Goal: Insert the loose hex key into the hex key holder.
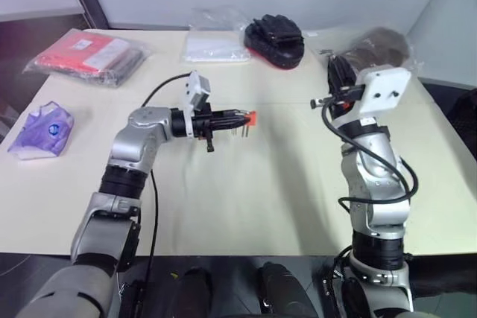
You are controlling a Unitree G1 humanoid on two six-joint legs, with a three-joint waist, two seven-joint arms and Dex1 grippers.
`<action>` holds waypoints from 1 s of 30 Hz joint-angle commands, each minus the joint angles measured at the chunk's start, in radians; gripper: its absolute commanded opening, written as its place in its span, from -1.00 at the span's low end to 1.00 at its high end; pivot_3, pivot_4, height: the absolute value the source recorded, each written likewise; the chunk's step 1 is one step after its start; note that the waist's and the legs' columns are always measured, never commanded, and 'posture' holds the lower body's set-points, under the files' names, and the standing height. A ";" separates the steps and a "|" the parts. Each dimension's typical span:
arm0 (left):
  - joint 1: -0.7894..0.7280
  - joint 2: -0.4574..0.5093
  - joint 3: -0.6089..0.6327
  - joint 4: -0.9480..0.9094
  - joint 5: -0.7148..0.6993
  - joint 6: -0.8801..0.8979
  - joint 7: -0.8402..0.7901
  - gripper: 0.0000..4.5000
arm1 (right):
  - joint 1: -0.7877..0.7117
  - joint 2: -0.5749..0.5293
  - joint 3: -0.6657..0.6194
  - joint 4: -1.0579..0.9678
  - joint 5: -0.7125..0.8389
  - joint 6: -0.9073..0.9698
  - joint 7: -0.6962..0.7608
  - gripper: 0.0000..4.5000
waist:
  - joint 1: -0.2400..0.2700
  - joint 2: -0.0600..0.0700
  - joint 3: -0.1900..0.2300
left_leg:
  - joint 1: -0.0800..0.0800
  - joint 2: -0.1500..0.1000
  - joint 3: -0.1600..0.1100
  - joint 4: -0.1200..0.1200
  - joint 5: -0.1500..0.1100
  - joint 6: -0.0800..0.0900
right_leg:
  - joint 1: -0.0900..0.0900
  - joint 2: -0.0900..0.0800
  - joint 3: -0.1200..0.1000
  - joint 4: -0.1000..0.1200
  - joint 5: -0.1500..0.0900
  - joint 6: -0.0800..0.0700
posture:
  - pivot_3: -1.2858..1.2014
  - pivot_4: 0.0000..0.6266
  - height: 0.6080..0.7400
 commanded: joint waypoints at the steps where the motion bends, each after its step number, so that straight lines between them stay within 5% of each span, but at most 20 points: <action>1: -0.057 -0.011 0.013 0.020 0.004 -0.031 -0.012 -1.00 | -0.023 0.063 0.063 0.020 0.015 -0.164 0.002 -0.99 | 0.000 0.000 0.000 | 0.000 0.000 0.000 0.000 0.000 0.000 | 0.000 0.000 0.000 0.000 0.000 0.000 | 0.03 -0.52 1.00; 15: -0.138 -0.039 0.008 0.094 0.024 -0.044 -0.067 -1.00 | -0.048 0.172 0.208 0.261 -0.072 -0.445 -0.021 -0.99 | -0.001 0.000 0.000 | 0.000 0.000 0.000 0.000 0.000 -0.001 | 0.000 0.000 0.000 0.001 0.000 0.000 | 0.03 -0.52 1.00; 30: -0.126 -0.020 0.020 0.075 0.021 -0.029 -0.064 -1.00 | -0.056 0.173 0.251 0.375 -0.086 -0.521 0.012 -0.99 | -0.001 0.000 0.000 | 0.000 0.000 0.000 0.000 0.000 -0.001 | 0.000 0.000 0.000 0.001 0.000 0.000 | 0.03 -0.52 1.00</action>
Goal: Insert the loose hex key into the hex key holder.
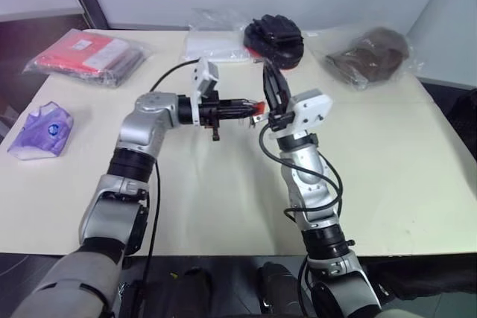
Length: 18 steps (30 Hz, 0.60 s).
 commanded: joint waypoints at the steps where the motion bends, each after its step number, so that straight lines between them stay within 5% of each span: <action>1: -0.008 0.012 0.027 -0.030 -0.009 -0.003 0.002 -1.00 | -0.019 0.009 0.016 -0.018 0.002 -0.022 0.012 -0.99 | 0.000 0.000 0.000 | 0.000 0.000 0.000 0.000 0.000 0.000 | 0.000 0.000 0.000 0.000 0.000 0.000 | 0.03 -0.52 1.00; 18: 0.001 0.013 0.031 -0.058 -0.019 0.008 0.013 -1.00 | -0.013 0.010 0.015 -0.001 0.011 -0.022 0.021 -0.99 | 0.000 0.000 0.000 | 0.000 0.000 0.000 0.000 0.000 0.000 | 0.000 0.000 0.000 0.000 0.000 0.000 | 0.03 -0.52 1.00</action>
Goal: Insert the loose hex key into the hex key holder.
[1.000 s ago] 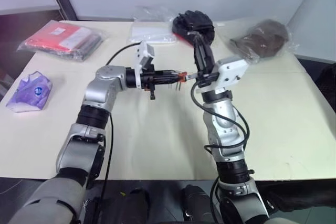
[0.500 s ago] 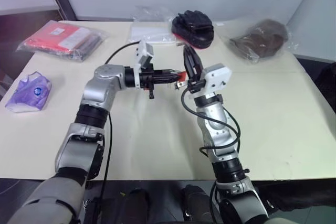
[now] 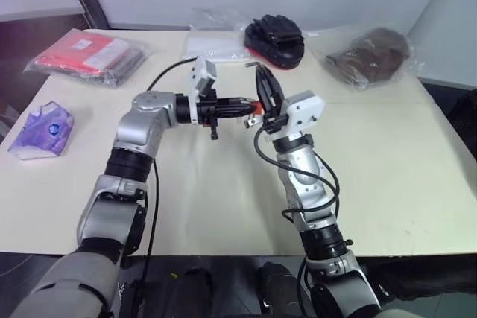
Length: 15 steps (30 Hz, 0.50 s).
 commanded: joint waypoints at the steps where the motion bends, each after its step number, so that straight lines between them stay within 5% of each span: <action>1: -0.003 0.005 0.026 -0.043 -0.019 0.003 -0.001 -1.00 | -0.013 0.007 -0.004 -0.002 0.008 -0.022 0.002 -0.99 | 0.000 0.000 0.000 | 0.000 0.000 0.000 0.000 0.000 0.000 | 0.000 0.000 0.000 0.000 0.000 0.000 | 0.03 -0.52 1.00; 15: 0.000 0.003 0.033 -0.063 -0.027 0.021 0.002 -1.00 | -0.021 -0.003 -0.020 0.020 0.010 -0.035 -0.001 -0.99 | 0.000 0.000 0.000 | 0.000 0.000 0.000 0.000 0.000 0.000 | 0.000 0.000 0.000 0.000 0.000 0.000 | 0.03 -0.52 1.00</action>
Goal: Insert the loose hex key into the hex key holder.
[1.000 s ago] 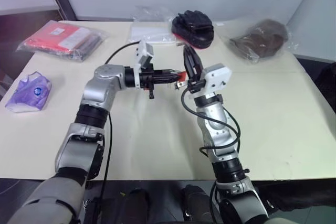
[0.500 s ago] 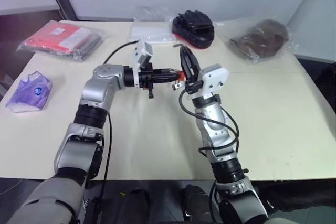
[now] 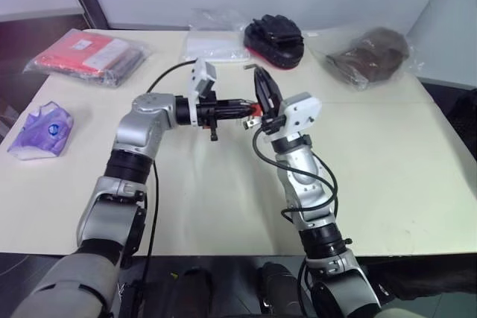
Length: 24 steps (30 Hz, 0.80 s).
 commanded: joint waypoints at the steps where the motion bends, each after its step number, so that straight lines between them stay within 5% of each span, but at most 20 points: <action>1: -0.013 0.000 0.035 -0.048 -0.031 0.004 0.004 -1.00 | -0.012 0.000 -0.015 -0.015 0.010 -0.015 -0.003 -0.99 | 0.000 0.000 0.000 | 0.000 0.000 0.000 0.000 0.000 0.000 | 0.000 0.000 0.000 0.000 0.000 0.000 | 0.03 -0.52 1.00; 24: -0.036 -0.012 0.064 -0.033 -0.060 0.040 0.033 -1.00 | 0.036 0.006 -0.066 -0.099 0.069 0.053 -0.041 -0.99 | 0.000 0.000 0.000 | 0.000 0.000 0.000 0.000 0.000 0.000 | 0.000 0.000 0.000 0.000 0.000 0.000 | 0.03 -0.52 1.00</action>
